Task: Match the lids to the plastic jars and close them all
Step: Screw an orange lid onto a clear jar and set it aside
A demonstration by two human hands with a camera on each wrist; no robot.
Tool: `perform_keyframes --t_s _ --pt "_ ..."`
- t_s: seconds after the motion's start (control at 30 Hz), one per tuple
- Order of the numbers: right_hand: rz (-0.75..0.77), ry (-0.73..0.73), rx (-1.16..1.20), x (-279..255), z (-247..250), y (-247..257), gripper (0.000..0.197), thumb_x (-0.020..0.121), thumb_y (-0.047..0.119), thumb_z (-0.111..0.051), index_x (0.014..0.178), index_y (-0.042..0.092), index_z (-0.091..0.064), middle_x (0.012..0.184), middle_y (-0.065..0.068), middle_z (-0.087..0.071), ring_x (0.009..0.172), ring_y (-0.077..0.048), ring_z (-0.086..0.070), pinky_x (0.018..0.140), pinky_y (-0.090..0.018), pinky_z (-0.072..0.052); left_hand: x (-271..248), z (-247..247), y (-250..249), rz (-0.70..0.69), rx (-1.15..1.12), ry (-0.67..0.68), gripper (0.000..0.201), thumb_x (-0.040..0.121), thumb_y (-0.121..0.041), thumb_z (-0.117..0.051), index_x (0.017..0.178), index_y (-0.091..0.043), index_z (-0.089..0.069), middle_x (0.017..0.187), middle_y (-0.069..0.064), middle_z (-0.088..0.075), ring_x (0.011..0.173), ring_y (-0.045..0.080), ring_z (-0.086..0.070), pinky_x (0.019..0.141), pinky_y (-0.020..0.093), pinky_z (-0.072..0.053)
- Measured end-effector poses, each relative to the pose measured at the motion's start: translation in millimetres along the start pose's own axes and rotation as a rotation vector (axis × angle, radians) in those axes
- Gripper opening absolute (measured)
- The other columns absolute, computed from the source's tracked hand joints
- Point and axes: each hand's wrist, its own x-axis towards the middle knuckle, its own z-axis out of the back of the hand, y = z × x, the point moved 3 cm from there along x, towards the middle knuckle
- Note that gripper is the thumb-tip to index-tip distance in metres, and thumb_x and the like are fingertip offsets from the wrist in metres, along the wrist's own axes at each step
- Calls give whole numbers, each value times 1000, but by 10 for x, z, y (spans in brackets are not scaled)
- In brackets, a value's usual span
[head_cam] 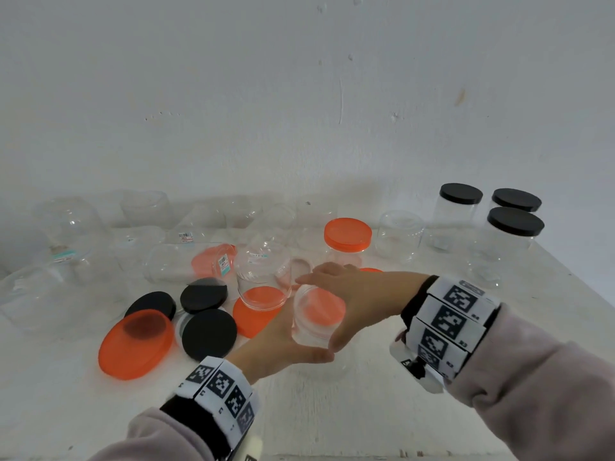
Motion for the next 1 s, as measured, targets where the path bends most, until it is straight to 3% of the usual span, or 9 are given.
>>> perform_keyframes --t_s 0.13,0.3,0.43,0.5,0.6,0.73,0.83,0.93,1.0 --pt "-20 60 -84 40 47 71 103 70 39 -80 147 51 -13 142 11 -28 123 -19 -32 101 -45 -41 12 21 85 6 11 -25 83 69 -11 -84 119 -53 -32 108 -53 -45 106 -29 -41 77 -5 -38" --pt "-3 127 -105 40 106 116 100 69 27 -82 143 54 -21 137 11 -32 122 -19 -34 98 -46 -43 23 35 102 -4 21 -53 96 66 -15 -87 102 -83 -30 110 -50 -45 108 -26 -42 79 -1 -40" --pt "39 187 -140 50 144 161 99 68 14 -81 142 50 -27 140 13 -28 128 -20 -33 102 -48 -41 27 35 89 -5 34 -36 98 67 -19 -87 102 -84 -23 106 -56 -40 107 -30 -39 80 -3 -38" --pt "48 207 -135 53 161 163 99 68 14 -82 141 51 -27 142 15 -27 130 -19 -32 102 -48 -41 23 28 101 -3 33 -30 94 68 -20 -86 115 -72 -23 106 -57 -39 107 -31 -37 81 -4 -37" --pt "41 191 -134 69 172 153 97 67 25 -84 140 53 -27 138 14 -30 127 -19 -37 99 -47 -44 23 27 133 -3 4 -29 91 68 -18 -86 124 -57 -25 113 -54 -40 112 -28 -38 84 -2 -37" --pt "-23 106 -150 106 138 122 97 65 55 -80 143 49 -23 124 13 -34 117 -17 -43 95 -42 -46 12 31 140 -3 -18 -19 87 70 -14 -84 123 -53 -27 109 -55 -42 107 -31 -39 79 -5 -37" --pt "-100 51 -143 124 91 102 96 63 72 -71 142 44 -23 112 11 -32 103 -16 -43 84 -36 -44 8 25 120 -6 -32 -4 85 72 -13 -83 125 -52 -28 113 -53 -45 110 -28 -40 81 -3 -37" --pt "-167 37 -165 130 78 93 99 63 80 -64 143 37 -25 117 4 -38 102 -19 -43 83 -36 -40 13 15 100 -11 -47 2 83 73 -13 -82 126 -52 -31 119 -46 -48 116 -20 -43 85 0 -39" --pt "-192 77 -158 116 104 82 105 62 78 -67 146 40 -16 130 3 -38 113 -22 -45 88 -38 -40 10 10 93 -7 -62 4 82 73 -14 -82 126 -52 -32 120 -42 -49 116 -18 -44 84 1 -40"
